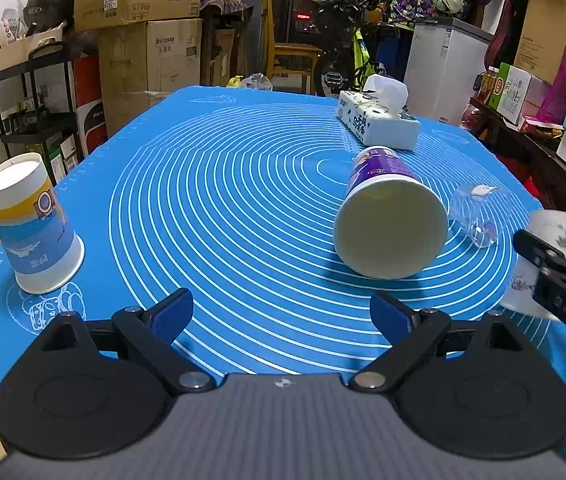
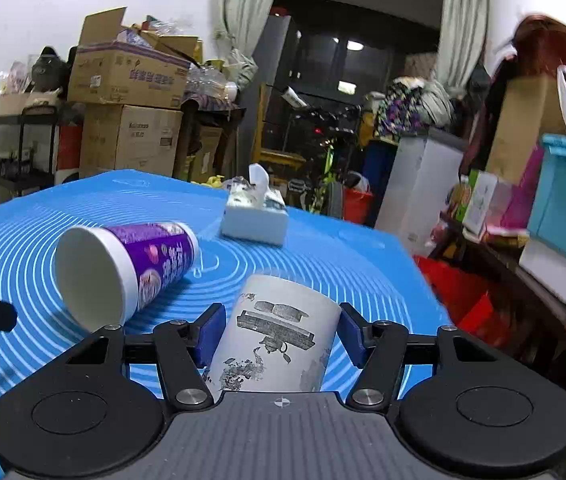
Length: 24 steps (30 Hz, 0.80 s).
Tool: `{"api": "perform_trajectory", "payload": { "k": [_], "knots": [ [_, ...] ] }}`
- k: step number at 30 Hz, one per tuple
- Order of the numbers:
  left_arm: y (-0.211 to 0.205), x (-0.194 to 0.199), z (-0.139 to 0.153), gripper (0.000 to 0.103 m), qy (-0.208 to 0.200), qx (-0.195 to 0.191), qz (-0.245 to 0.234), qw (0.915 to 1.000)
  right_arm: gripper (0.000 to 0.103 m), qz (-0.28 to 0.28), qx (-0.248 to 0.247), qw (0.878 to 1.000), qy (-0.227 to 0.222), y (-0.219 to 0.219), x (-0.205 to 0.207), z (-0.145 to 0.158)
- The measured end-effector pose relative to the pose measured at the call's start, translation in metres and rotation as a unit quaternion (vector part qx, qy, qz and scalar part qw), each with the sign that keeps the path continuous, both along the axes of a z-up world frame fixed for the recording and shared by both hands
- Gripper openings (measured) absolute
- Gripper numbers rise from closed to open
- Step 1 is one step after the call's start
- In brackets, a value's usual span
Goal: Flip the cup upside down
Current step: 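Lift the white drawn cup with the right gripper and rotate it rim-down, then lower the cup onto the mat and open the right gripper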
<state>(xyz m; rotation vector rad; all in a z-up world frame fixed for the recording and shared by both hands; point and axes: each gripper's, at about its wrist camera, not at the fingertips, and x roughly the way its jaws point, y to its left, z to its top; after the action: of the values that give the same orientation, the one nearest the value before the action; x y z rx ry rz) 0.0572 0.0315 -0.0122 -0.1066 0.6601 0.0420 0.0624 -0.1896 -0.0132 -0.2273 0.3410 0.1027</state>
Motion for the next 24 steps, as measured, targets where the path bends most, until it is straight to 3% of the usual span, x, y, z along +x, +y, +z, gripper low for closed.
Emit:
{"api": "perform_trajectory", "payload": {
  "k": [18, 24],
  "knots": [
    [-0.018, -0.014, 0.003, 0.094, 0.006, 0.001, -0.03, 0.9995, 0.064, 0.02, 0.015, 0.999, 0.026, -0.012, -0.032, -0.006],
    [-0.03, -0.026, 0.013, 0.094, 0.0, 0.007, -0.039, 0.9992, 0.075, 0.021, 0.036, 0.998, 0.037, -0.02, -0.038, -0.002]
  ]
}}
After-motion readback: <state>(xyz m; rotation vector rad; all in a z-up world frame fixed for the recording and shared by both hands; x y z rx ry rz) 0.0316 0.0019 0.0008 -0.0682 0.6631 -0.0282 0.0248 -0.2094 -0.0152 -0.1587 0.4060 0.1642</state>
